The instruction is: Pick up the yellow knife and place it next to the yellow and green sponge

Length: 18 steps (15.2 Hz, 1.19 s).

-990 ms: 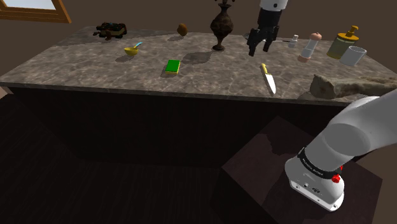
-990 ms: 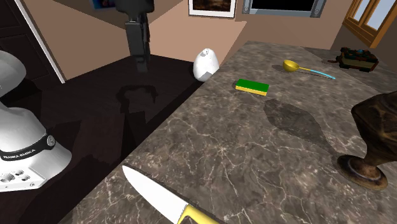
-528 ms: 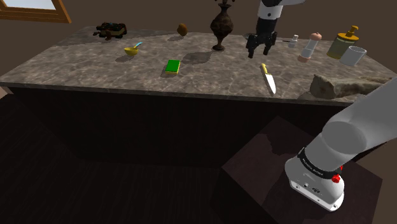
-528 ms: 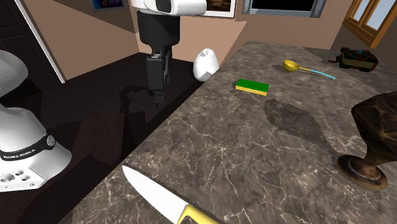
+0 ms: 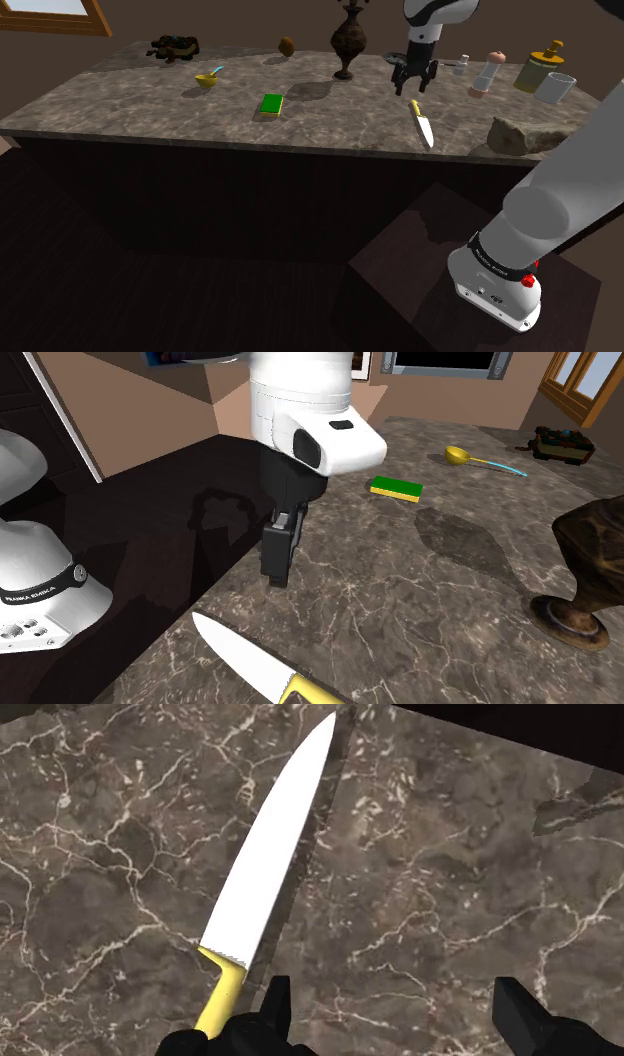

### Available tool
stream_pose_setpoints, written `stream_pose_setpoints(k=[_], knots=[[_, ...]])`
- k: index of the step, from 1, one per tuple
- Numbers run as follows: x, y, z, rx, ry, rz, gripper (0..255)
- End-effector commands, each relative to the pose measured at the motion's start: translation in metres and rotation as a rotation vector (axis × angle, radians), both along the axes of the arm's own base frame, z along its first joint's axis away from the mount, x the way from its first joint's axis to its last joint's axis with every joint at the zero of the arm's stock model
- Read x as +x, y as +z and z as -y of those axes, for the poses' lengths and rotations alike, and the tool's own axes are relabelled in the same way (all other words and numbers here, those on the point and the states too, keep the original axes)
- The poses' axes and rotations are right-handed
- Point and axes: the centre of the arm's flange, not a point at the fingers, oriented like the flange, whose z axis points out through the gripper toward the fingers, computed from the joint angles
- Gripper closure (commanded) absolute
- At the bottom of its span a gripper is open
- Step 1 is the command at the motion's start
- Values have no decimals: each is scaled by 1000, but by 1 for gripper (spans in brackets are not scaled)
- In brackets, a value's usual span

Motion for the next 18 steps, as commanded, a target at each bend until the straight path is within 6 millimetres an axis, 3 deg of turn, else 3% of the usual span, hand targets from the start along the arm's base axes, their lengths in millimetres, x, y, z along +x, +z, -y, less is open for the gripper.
stream_pose_setpoints(k=[1, 9, 18], knots=[[3, -15, 23, -2, -42, -13, 0], [7, -70, 117, -8, -204, -62, 0], [0, -112, 119, -9, -212, -65, 0]])
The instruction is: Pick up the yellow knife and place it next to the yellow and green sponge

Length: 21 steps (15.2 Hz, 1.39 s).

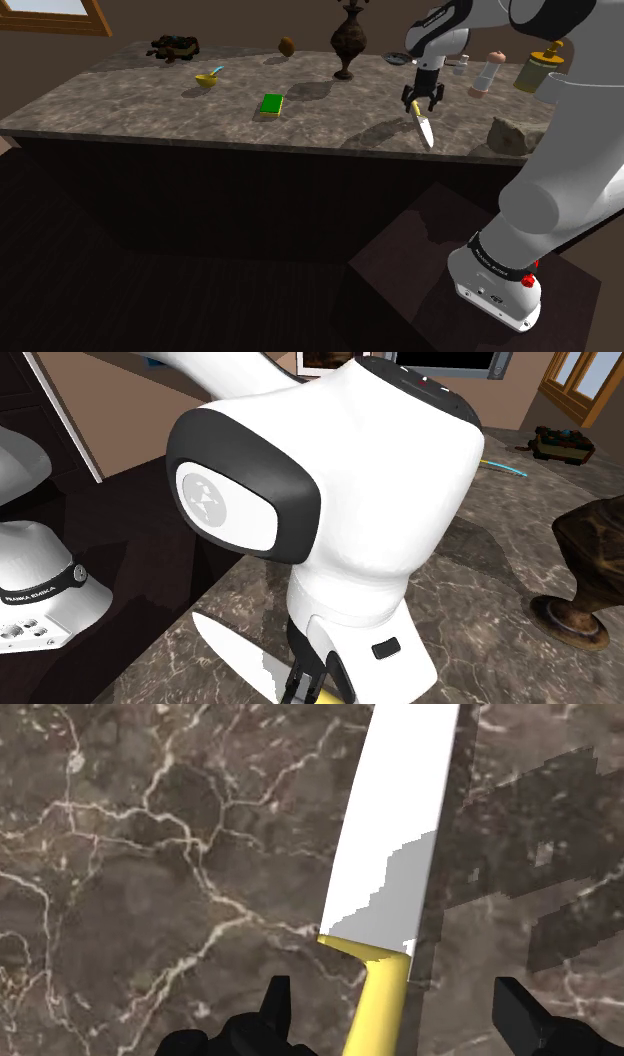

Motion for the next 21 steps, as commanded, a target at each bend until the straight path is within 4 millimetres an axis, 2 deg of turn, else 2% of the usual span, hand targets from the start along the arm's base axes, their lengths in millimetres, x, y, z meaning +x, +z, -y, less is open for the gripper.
stream_pose_setpoints(k=[1, 7, 8, 17, 21], knots=[[-1, -2, 0, 0, 0, 1, 0], [-1, -2, 0, 0, 0, 1, 0], [-1, -2, 0, 0, 0, 1, 255], [-1, -2, 0, 0, 0, 1, 255], [-1, 19, 0, 0, 0, 1, 255]])
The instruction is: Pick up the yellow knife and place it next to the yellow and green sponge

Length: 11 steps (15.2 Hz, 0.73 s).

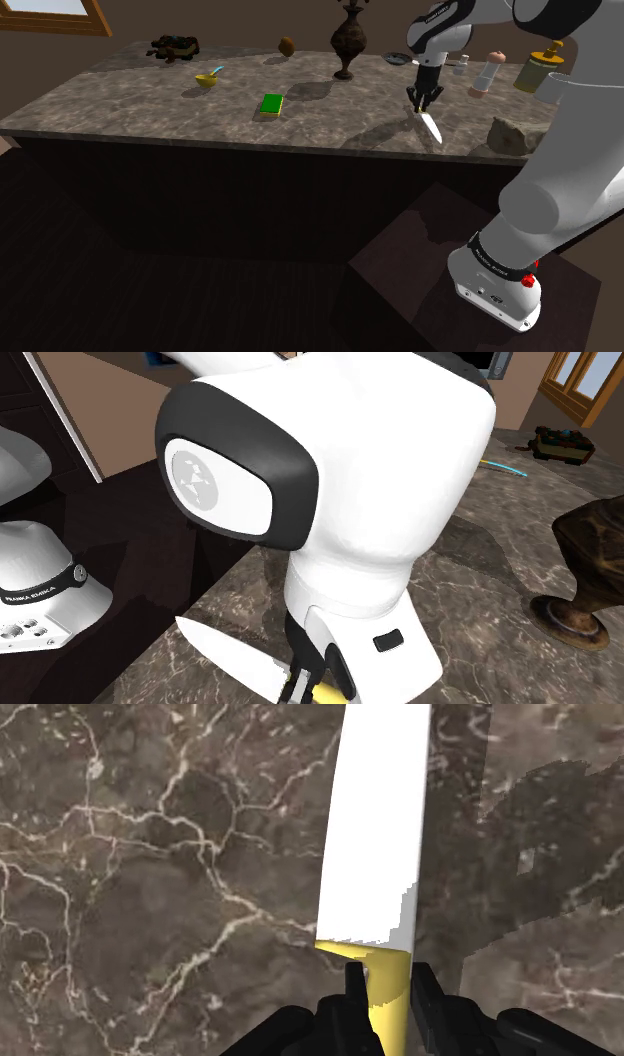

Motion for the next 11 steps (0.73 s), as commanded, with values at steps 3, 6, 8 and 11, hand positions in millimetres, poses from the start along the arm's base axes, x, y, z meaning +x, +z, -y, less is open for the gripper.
stream_pose_setpoints(k=[3, 6, 8, 11], knots=[[1, 22, -1, 0, 0, 0, 255], [1, 37, -1, 0, 0, 0, 255], [1, 48, -1, 0, 0, 0, 255], [1, 64, -1, 0, 0, 0, 255]])
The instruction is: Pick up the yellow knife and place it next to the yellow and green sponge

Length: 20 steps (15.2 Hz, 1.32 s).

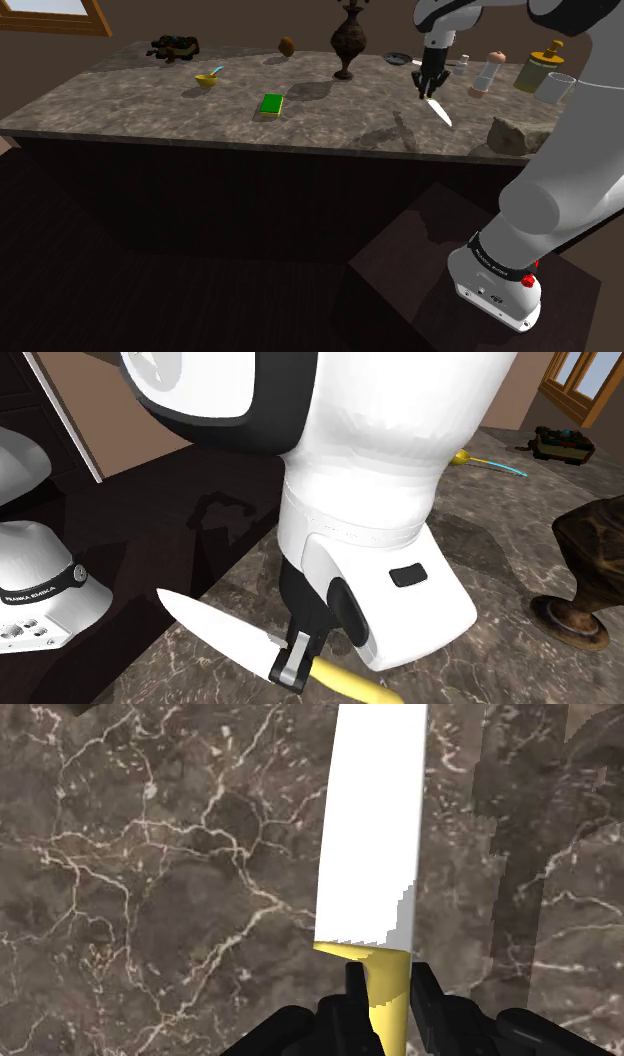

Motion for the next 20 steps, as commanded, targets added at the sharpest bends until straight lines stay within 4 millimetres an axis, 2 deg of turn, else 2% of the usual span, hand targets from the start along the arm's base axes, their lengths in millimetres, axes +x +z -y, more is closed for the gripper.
stream_pose_setpoints(k=[1, 3, 20], knots=[[1, 10, 1, 0, 0, 0, 255], [1, 20, 1, 0, 0, 0, 255], [107, 20, -197, 0, 0, 0, 255]])
